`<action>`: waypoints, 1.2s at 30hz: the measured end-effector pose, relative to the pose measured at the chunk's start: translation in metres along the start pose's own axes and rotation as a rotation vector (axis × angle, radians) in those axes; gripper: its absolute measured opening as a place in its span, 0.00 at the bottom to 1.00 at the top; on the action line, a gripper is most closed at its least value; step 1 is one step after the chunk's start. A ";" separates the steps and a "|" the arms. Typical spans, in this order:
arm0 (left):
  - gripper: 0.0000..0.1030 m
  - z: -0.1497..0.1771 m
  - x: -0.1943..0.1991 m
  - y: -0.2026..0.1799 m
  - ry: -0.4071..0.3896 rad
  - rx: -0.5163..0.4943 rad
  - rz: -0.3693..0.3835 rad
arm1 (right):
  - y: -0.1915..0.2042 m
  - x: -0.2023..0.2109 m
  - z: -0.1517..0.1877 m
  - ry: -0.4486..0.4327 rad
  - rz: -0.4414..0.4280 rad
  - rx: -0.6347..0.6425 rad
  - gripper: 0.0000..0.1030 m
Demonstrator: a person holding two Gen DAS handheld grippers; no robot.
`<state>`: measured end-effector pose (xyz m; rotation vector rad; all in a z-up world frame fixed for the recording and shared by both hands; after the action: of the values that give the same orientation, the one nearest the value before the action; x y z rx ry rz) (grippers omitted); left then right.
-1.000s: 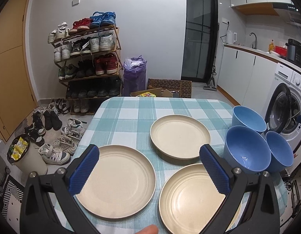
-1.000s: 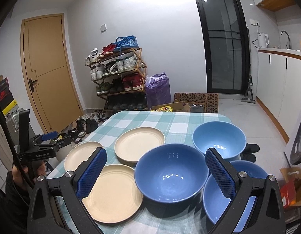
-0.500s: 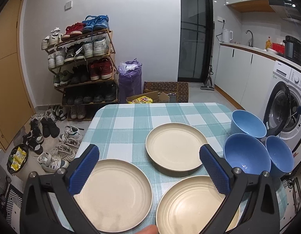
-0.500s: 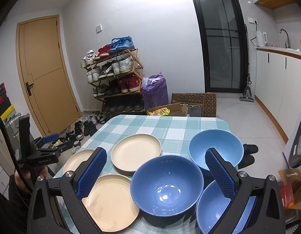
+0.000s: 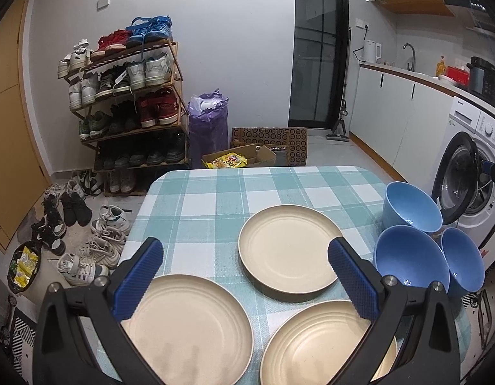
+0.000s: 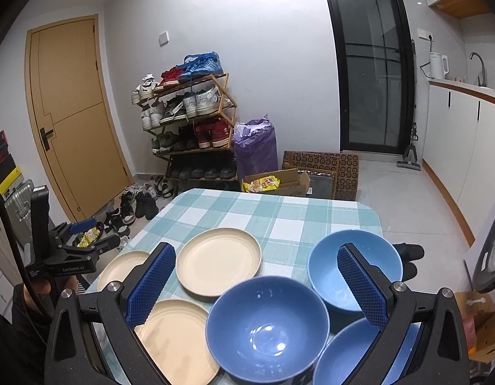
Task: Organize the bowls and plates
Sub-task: 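Move both tools toward the rim of one cream plate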
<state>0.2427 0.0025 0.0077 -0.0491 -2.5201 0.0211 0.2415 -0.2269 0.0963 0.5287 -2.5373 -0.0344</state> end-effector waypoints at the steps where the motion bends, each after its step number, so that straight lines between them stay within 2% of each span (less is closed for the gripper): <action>1: 1.00 -0.001 -0.003 0.001 0.003 0.002 0.001 | 0.000 -0.002 -0.001 0.001 -0.001 -0.001 1.00; 13: 1.00 -0.009 -0.029 0.004 0.032 -0.008 -0.012 | 0.006 -0.045 -0.022 0.056 -0.020 0.023 1.00; 20: 1.00 -0.005 -0.048 0.006 0.069 0.025 0.006 | 0.012 -0.078 -0.017 0.114 -0.035 0.041 1.00; 36: 1.00 0.008 -0.086 0.004 0.139 -0.007 -0.006 | -0.001 -0.157 0.012 0.274 -0.026 0.024 1.00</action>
<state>0.3080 0.0029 -0.0490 -0.0451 -2.3818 0.0058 0.3577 -0.1698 0.0062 0.5365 -2.2667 0.0550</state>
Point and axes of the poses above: each gripper's, at about its wrist camera, not at the fingertips, and x roughly against the way its jaws point, y to its left, z to its underside, the point moved 10 cm from there along -x, roughly the way its jaws point, and after that the axes turned 1 degree about -x, right-handed, at the moved point
